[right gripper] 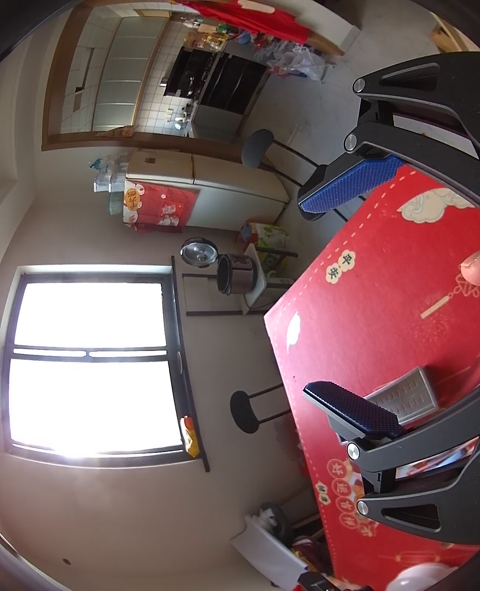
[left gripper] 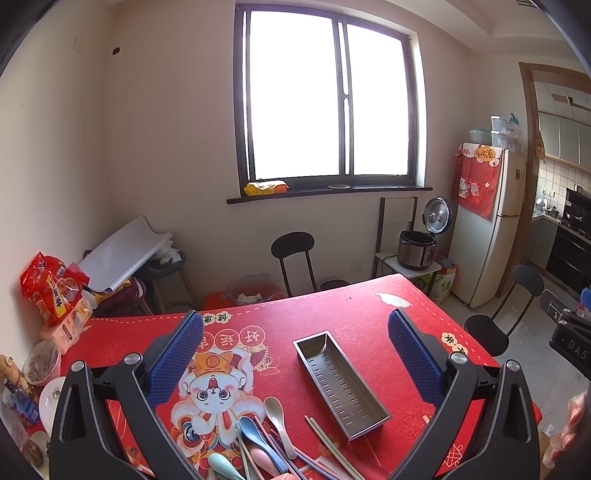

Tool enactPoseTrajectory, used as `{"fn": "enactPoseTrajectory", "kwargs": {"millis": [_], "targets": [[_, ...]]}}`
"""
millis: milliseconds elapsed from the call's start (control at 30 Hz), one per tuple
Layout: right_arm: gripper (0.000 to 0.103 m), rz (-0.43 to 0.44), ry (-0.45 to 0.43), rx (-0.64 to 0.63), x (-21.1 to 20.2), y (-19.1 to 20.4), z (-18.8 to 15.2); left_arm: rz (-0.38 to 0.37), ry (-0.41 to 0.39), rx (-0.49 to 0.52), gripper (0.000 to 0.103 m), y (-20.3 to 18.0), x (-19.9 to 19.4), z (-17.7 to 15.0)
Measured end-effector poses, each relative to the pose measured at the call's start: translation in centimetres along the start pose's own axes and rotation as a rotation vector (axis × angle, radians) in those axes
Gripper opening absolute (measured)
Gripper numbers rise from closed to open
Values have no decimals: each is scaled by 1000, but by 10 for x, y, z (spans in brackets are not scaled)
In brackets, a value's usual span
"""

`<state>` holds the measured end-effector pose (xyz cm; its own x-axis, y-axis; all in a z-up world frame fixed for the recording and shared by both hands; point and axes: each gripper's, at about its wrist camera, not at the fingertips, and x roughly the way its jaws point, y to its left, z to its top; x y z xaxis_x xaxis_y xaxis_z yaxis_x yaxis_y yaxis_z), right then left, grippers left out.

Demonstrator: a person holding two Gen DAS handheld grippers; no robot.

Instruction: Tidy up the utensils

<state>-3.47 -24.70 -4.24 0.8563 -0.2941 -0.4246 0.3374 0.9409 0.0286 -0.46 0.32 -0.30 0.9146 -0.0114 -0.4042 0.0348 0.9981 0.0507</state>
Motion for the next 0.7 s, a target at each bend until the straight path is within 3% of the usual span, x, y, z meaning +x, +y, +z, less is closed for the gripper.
{"fn": "enactPoseTrajectory", "kwargs": {"millis": [700], "targets": [[90, -1, 3, 2, 1, 1, -1, 1, 8, -3, 98, 1, -2, -2]]}}
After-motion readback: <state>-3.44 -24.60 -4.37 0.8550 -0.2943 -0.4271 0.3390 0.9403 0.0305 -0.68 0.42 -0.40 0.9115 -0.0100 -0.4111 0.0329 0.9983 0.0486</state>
